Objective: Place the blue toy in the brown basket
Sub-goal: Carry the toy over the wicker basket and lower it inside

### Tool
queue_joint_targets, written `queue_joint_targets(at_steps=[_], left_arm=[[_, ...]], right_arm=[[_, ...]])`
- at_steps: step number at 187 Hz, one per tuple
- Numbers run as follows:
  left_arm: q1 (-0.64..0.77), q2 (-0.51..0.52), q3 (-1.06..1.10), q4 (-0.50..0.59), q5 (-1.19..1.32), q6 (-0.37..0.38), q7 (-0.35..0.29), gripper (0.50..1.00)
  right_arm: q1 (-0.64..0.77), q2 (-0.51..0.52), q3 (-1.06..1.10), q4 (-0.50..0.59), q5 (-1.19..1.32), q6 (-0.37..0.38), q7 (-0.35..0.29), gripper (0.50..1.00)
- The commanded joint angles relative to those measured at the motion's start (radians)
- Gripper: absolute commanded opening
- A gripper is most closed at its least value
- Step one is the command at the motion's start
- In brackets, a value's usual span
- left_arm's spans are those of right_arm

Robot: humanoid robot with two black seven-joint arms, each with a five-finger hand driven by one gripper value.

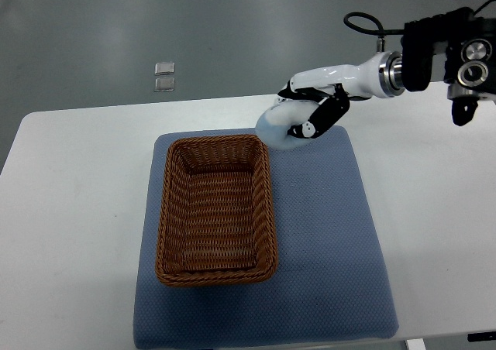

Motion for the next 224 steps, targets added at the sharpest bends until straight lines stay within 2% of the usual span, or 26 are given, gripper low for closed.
queue_joint_targets(at_steps=[1, 43, 72, 91, 124, 184, 206, 214, 218, 220, 224], left_arm=[[0.000, 0.000, 0.000, 0.000, 0.000, 0.000, 0.000, 1.000], [0.000, 0.000, 0.000, 0.004, 0.000, 0.000, 0.000, 1.000], [0.002, 0.000, 0.000, 0.009, 0.000, 0.000, 0.000, 1.000], [0.000, 0.000, -0.003, 0.009, 0.000, 0.000, -0.002, 1.000], [0.002, 0.000, -0.008, 0.010, 0.000, 0.000, 0.000, 1.000], [0.002, 0.000, -0.008, 0.012, 0.000, 0.000, -0.002, 1.000], [0.002, 0.000, -0.008, 0.012, 0.000, 0.000, 0.000, 1.000], [0.002, 0.000, -0.008, 0.012, 0.000, 0.000, -0.002, 1.000], [0.002, 0.000, -0.008, 0.012, -0.001, 0.000, -0.002, 1.000], [0.002, 0.000, -0.008, 0.012, -0.001, 0.000, -0.002, 1.000], [0.002, 0.000, -0.008, 0.012, 0.000, 0.000, -0.002, 1.000]], right_arm=[[0.048, 0.115, -0.024, -0.068, 0.007, -0.003, 0.000, 0.500], [0.076, 0.369, -0.113, -0.247, 0.004, -0.054, 0.000, 0.500], [0.017, 0.541, -0.138, -0.387, -0.010, -0.071, 0.002, 0.500], [-0.030, 0.604, -0.144, -0.431, -0.037, -0.098, 0.002, 0.500], [-0.119, 0.633, -0.144, -0.491, -0.089, -0.126, 0.004, 0.500], [-0.187, 0.633, -0.167, -0.523, -0.131, -0.154, 0.004, 0.500], [-0.207, 0.633, -0.169, -0.523, -0.131, -0.154, 0.004, 0.549], [-0.214, 0.633, -0.169, -0.523, -0.131, -0.154, 0.004, 0.596], [-0.219, 0.633, -0.169, -0.523, -0.131, -0.154, 0.004, 0.645], [-0.219, 0.633, -0.169, -0.523, -0.131, -0.154, 0.004, 0.646], [-0.222, 0.633, -0.169, -0.523, -0.131, -0.154, 0.004, 0.701]])
